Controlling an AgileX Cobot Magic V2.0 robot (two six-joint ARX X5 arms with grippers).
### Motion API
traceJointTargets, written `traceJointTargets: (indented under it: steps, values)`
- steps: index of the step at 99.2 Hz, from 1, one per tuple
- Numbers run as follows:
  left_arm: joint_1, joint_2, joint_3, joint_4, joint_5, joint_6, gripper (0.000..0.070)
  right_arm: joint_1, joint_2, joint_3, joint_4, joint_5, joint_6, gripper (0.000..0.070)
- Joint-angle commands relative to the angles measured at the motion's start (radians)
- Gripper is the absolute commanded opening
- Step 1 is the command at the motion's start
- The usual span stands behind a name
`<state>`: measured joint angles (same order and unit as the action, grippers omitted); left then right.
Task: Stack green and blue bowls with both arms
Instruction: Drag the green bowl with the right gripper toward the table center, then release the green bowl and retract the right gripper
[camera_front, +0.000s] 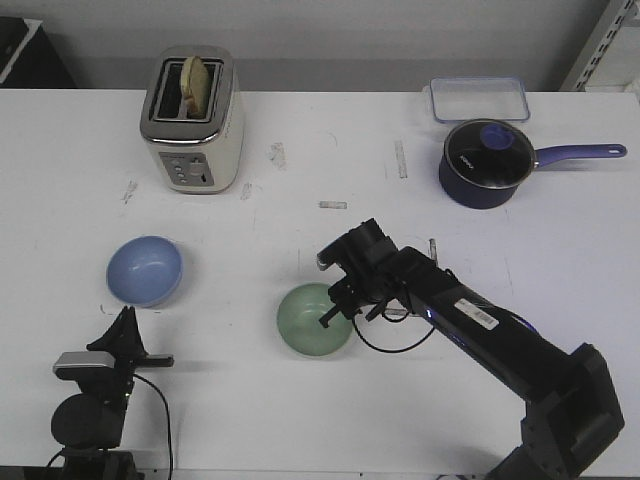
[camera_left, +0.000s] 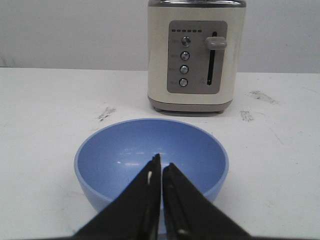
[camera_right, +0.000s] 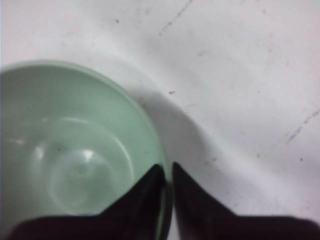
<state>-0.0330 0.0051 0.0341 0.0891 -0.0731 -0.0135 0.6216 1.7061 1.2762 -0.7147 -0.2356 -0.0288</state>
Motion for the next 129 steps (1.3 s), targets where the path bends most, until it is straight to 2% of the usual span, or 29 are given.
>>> traceJointTargets:
  steps: [1,7,31,37,44,48,57,77,85,111,129]
  values:
    - [0.000,-0.002,-0.021,0.010,0.002,-0.002,0.0001,0.008,0.028,0.014,0.002,-0.001,0.003,0.0371]
    - [0.000,-0.002,-0.021,0.010,0.002,-0.002,0.0001,0.007,0.019,0.016,-0.002,0.000,0.002,0.0509]
    - [0.000,-0.002,-0.021,0.010,0.002,-0.002,0.0001,-0.003,-0.050,0.082,-0.023,0.000,0.002,0.0499]
    - [0.000,-0.002,-0.021,0.010,0.002,-0.002,0.0001,-0.012,-0.080,0.106,-0.023,0.000,0.002,0.0465]
    - [0.000,-0.002,-0.021,0.011,0.002,-0.002,0.0001,-0.031,-0.126,0.128,-0.017,0.000,0.000,0.0368]
    - [0.000,-0.002,-0.021,0.014,0.002,-0.002,0.0002,-0.044,-0.153,0.136,-0.007,0.000,-0.005,0.0273]
    - [0.000,-0.002,-0.021,0.018,0.002,-0.002,0.0001,-0.081,-0.222,0.137,0.023,0.001,-0.005,0.0004]
    - [0.000,-0.002,-0.021,0.018,0.002,-0.002,0.0002,-0.202,-0.362,0.119,0.008,0.105,-0.007,0.0000]
    - [0.000,-0.002,-0.021,0.018,0.002,-0.002,0.0002,-0.267,-0.429,0.061,0.024,0.117,-0.007,0.0000]
    - [0.000,-0.002,-0.021,0.018,0.002,-0.002,0.0001,-0.487,-0.716,-0.335,0.224,0.112,-0.027,0.0000]
    - [0.000,-0.002,-0.021,0.016,0.002,-0.002,0.0001,-0.558,-0.901,-0.568,0.327,0.113,-0.028,0.0000]
